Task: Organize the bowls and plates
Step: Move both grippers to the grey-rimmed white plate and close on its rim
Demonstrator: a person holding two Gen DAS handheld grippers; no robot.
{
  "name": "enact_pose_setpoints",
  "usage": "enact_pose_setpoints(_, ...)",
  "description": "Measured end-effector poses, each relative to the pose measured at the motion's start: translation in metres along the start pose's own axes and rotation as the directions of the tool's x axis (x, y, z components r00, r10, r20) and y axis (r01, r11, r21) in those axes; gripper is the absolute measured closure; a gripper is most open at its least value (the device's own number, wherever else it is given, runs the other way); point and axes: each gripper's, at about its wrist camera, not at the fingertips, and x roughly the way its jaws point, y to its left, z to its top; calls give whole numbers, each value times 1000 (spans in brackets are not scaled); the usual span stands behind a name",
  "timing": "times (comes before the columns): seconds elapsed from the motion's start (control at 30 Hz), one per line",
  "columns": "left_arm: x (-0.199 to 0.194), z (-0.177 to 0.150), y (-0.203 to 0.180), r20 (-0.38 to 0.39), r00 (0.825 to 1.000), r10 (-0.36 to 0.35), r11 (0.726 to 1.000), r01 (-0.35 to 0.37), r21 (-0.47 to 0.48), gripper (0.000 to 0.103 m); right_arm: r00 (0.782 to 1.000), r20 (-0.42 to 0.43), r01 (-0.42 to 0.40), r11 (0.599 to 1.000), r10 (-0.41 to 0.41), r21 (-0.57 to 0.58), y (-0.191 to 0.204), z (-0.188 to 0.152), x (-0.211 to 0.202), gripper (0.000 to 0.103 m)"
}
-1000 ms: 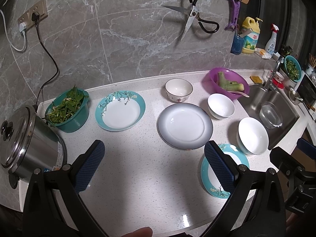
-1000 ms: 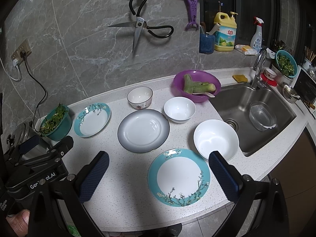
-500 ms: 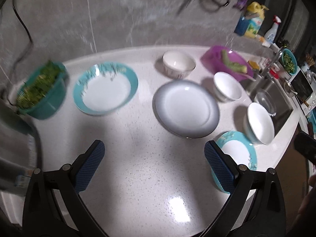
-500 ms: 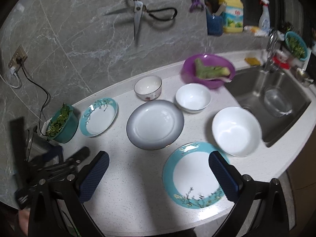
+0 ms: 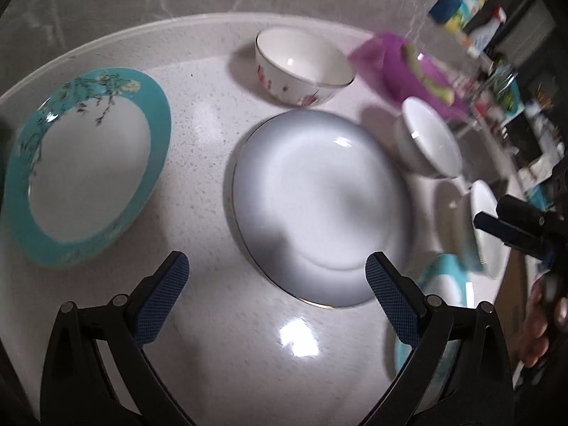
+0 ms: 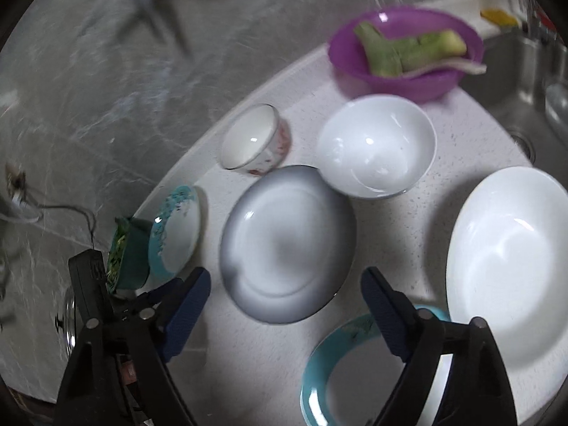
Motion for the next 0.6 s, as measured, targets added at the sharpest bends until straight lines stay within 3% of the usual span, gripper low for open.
enact_pose_setpoints(0.13,25,19,9,-31,998,-47,998,46,-38,3,998,-52,-23,999,25,43,-13,8,19,26)
enact_pose_setpoints(0.27,49,35,12,-80,996,-42,999,40,-20,3,997,-67,-38,996,43,87,-28,17,31,28)
enact_pose_setpoints(0.4,62,44,17,-122,990,-67,997,63,-38,3,994,-97,-43,991,55,125,-40,22,41,41)
enact_pose_setpoints(0.5,66,50,23,-139,984,-114,992,106,-61,7,992,-122,-26,993,40,112,-38,23,50,41)
enact_pose_setpoints(0.6,69,59,18,-144,984,-106,994,104,-24,11,989,-146,-2,994,18,107,-36,24,57,41)
